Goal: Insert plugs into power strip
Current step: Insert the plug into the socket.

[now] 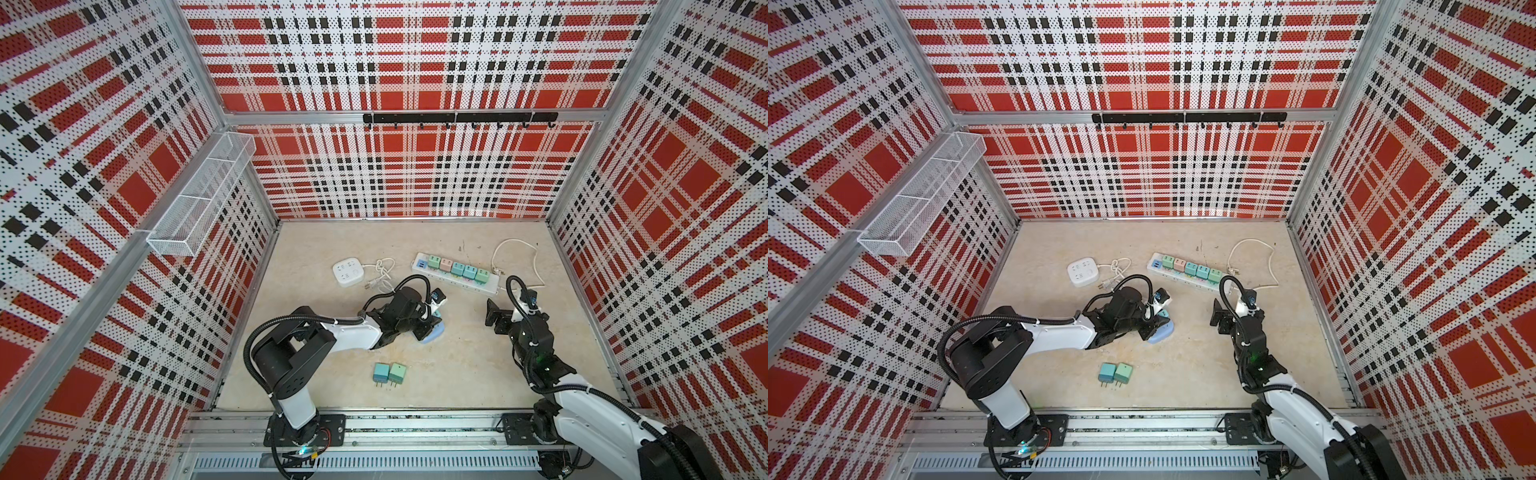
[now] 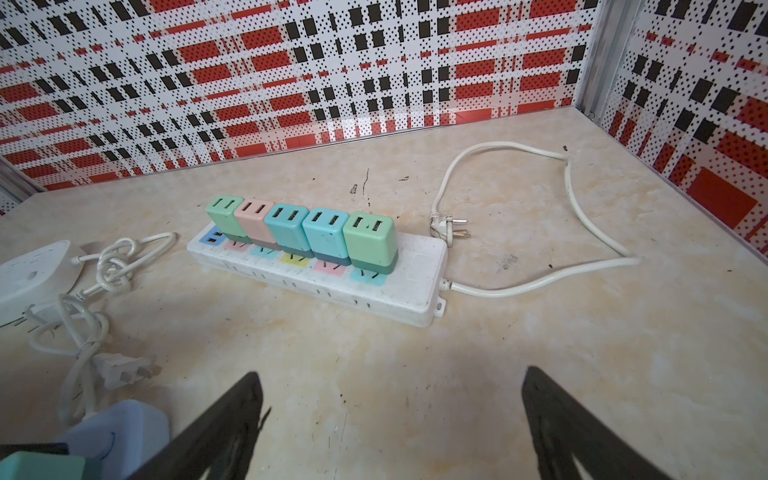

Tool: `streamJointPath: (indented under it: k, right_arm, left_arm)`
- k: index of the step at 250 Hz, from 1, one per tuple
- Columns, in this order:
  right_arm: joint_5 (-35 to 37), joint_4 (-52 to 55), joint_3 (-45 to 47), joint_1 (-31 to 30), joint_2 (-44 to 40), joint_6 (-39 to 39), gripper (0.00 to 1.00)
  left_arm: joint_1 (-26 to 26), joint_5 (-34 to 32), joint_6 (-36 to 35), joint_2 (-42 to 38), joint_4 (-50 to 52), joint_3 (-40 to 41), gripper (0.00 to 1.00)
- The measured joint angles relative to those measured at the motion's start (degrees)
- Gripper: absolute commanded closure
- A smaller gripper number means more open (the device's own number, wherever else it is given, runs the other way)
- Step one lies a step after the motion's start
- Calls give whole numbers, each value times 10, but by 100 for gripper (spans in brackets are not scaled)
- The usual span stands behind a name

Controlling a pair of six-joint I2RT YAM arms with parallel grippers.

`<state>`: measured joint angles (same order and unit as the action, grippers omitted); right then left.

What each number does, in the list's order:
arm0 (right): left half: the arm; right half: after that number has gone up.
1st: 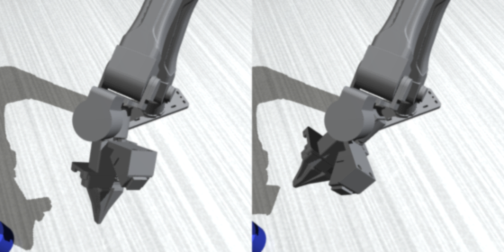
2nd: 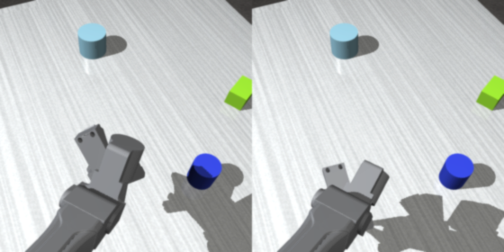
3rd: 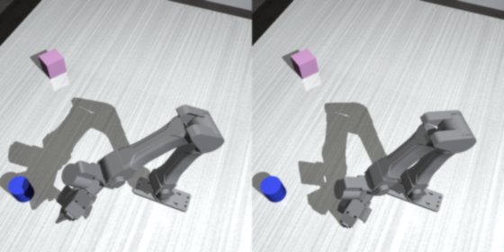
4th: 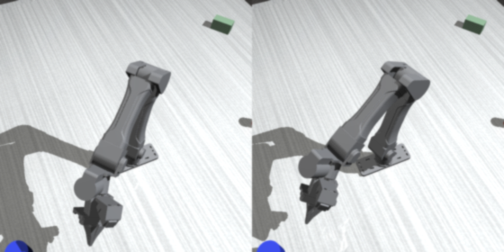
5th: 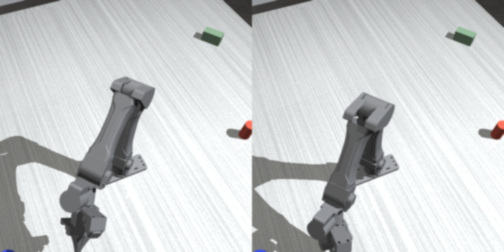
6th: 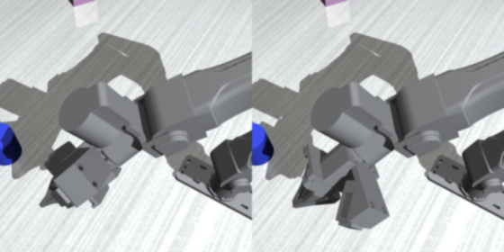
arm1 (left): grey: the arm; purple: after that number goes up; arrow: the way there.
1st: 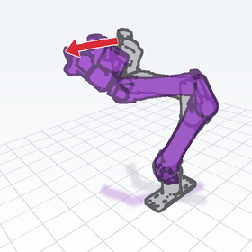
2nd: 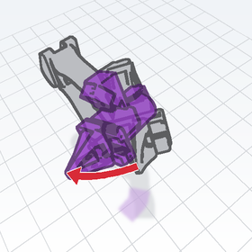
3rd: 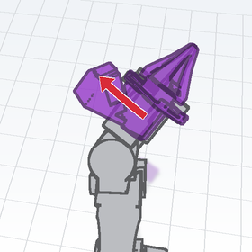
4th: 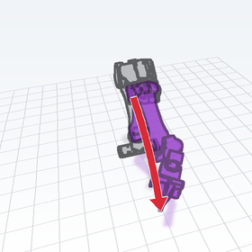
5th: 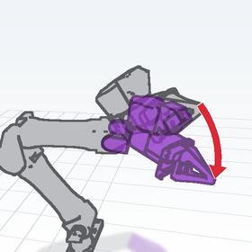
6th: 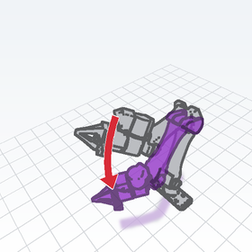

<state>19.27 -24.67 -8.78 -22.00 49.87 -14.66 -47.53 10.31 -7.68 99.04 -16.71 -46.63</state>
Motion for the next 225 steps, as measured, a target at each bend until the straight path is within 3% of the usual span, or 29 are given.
streamJointPath:
  k: [48, 93, 166, 179, 182, 184, 185, 187, 225]
  right_arm:
    - [0, 0, 0, 0, 0, 0, 2]
    - [-1, 0, 0, 0, 0, 0, 2]
    - [-4, 0, 0, 0, -1, 0, 2]
    - [-5, 0, 0, 0, -2, 0, 2]
    - [-5, 0, 0, 0, -2, 0, 2]
    - [-5, 0, 0, 0, -2, 0, 2]
    - [-5, 0, 0, 0, -2, 0, 2]
    - [-6, 0, 0, 0, -2, 0, 2]
    - [-7, 1, 0, 0, -10, 0, 1]
  left_arm:
    - [-12, -28, 15, 4, -7, -1, 100]
    - [-33, -76, 19, 24, 52, -39, 100]
    - [-25, -58, 30, 26, 76, -51, 100]
    - [-25, -56, 31, 26, 76, -51, 66]
    - [-25, -56, 31, 26, 76, -51, 44]
    - [-25, -56, 31, 26, 76, -51, 15]
    - [-25, -56, 32, 26, 76, -51, 7]
    - [-25, -56, 33, 26, 76, -51, 1]
    - [-29, -49, 35, 24, 102, -49, 1]
